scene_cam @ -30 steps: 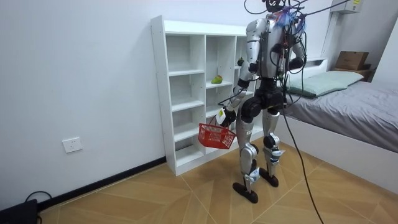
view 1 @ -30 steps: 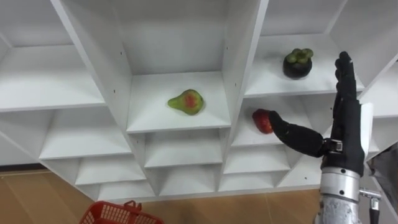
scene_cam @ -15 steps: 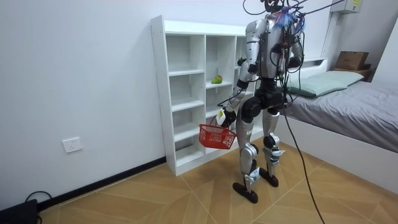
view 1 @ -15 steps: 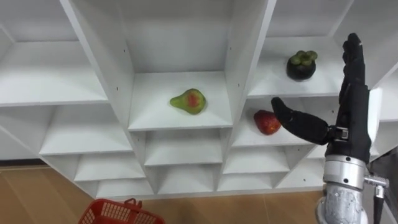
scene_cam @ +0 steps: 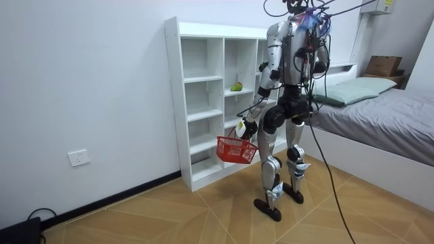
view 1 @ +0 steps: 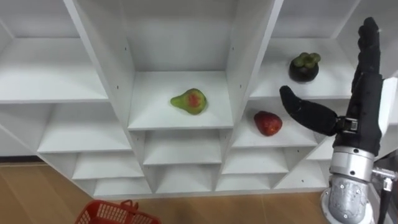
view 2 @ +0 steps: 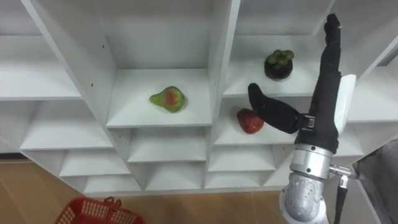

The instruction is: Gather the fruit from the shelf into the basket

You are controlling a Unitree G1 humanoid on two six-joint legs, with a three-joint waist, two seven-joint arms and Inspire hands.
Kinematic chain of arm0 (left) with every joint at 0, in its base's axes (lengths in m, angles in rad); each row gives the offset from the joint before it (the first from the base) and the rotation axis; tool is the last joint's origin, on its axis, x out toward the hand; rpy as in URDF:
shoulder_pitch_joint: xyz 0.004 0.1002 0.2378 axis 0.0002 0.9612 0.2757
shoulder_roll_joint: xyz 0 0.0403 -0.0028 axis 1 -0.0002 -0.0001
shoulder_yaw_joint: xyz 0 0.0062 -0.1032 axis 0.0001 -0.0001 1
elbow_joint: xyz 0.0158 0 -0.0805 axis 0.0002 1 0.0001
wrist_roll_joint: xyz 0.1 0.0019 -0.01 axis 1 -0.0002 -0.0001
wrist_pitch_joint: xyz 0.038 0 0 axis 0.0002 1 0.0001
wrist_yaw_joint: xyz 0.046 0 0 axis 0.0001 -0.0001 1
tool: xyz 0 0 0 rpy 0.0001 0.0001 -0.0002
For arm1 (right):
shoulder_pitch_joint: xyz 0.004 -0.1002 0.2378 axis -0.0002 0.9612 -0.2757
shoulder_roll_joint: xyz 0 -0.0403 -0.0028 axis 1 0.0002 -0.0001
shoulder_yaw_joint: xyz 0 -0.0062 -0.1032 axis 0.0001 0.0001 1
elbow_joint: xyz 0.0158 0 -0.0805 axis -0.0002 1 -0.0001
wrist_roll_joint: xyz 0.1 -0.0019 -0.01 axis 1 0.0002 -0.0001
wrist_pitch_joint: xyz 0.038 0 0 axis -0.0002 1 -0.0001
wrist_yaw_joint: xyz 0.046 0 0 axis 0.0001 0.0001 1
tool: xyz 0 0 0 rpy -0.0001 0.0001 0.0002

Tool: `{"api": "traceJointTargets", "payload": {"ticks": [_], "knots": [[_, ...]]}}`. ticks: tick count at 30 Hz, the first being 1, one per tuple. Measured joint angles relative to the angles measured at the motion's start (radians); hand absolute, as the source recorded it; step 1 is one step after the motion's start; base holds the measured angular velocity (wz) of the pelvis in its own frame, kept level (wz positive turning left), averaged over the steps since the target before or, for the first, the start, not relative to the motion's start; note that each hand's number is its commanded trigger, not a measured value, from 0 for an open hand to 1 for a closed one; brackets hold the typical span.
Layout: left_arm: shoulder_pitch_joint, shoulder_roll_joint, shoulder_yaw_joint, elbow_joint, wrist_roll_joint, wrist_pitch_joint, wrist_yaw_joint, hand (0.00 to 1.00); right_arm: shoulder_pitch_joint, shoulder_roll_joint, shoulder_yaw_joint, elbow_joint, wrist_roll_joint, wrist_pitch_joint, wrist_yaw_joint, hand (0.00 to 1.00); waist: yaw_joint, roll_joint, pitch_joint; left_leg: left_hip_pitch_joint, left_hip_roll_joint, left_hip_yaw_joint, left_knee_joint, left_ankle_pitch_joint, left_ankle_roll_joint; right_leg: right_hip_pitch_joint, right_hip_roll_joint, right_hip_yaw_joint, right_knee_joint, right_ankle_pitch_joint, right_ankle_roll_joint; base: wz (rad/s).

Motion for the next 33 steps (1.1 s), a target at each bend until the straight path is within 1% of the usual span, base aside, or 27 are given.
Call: {"api": "traceJointTargets", "payload": {"ticks": [5, 10, 14, 16, 19, 22, 26, 28, 33], "knots": [[0.000, 0.000, 0.005, 0.000, 0.004, 0.008, 0.003, 1.00, -0.014, -0.016, -0.057, 0.012, 0.003, 0.000, 0.012, 0.00, -0.001, 0.000, 0.0005, 0.010, 0.000, -0.001, 0.000, 0.000, 0.000, 0.010, 0.000, -0.002, 0.000, 0.000, 0.000, 0.01], [0.004, 0.002, 0.026, 0.000, 0.006, 0.015, 0.014, 1.00, -0.017, -0.019, -0.105, 0.031, 0.009, 0.001, 0.033, 0.00, 0.001, -0.002, 0.0010, 0.013, 0.000, -0.001, 0.000, 0.000, 0.000, 0.013, 0.000, -0.002, 0.000, 0.000, 0.000, 0.00], [0.009, 0.003, 0.041, -0.001, 0.013, 0.022, 0.018, 1.00, -0.018, -0.019, -0.105, 0.051, 0.032, 0.011, 0.043, 0.00, 0.003, -0.003, 0.0019, 0.011, 0.000, -0.001, 0.001, 0.000, 0.000, 0.013, 0.000, -0.002, 0.000, 0.000, 0.000, 0.00], [0.010, 0.003, 0.042, -0.001, 0.013, 0.030, 0.019, 1.00, -0.019, -0.019, -0.105, 0.058, 0.034, 0.012, 0.051, 0.00, 0.004, -0.002, 0.0023, 0.010, 0.000, -0.001, 0.000, 0.000, 0.000, 0.011, 0.000, -0.002, 0.000, 0.000, 0.000, 0.00], [0.012, 0.003, 0.043, -0.003, 0.013, 0.031, 0.020, 1.00, -0.020, -0.019, -0.105, 0.068, 0.034, 0.012, 0.077, 0.00, 0.005, -0.003, 0.0034, 0.008, 0.000, -0.001, -0.001, 0.000, 0.000, 0.009, 0.000, -0.002, 0.000, 0.000, 0.000, 0.00], [0.010, 0.002, 0.043, -0.011, 0.013, 0.032, 0.021, 1.00, -0.024, -0.019, -0.105, 0.083, 0.033, 0.013, 0.090, 0.00, 0.016, -0.003, 0.0038, 0.005, 0.000, -0.001, -0.001, 0.000, 0.000, 0.006, 0.000, -0.002, -0.001, 0.000, 0.000, 0.00], [0.005, 0.002, 0.046, -0.014, 0.044, 0.036, 0.021, 1.00, -0.057, -0.019, -0.105, 0.096, 0.033, 0.023, 0.110, 0.00, 0.025, -0.001, 0.0048, 0.000, 0.000, -0.001, -0.001, 0.000, 0.000, 0.001, 0.000, -0.003, -0.001, 0.000, 0.000, 0.00], [0.004, 0.002, 0.047, -0.030, 0.051, 0.048, 0.021, 1.00, -0.072, -0.019, -0.103, 0.105, 0.033, 0.025, 0.112, 0.00, 0.028, -0.001, 0.0040, -0.009, 0.000, -0.004, 0.001, 0.000, 0.000, -0.006, 0.000, -0.003, 0.000, 0.000, 0.000, 0.00], [0.002, -0.006, 0.047, -0.050, 0.051, 0.048, 0.020, 1.00, -0.097, -0.016, -0.097, 0.167, 0.031, 0.027, 0.121, 0.00, 0.036, -0.001, 0.0029, -0.008, 0.000, -0.009, 0.005, 0.000, 0.000, -0.005, -0.001, -0.006, 0.001, 0.000, 0.000, 0.01]]}}
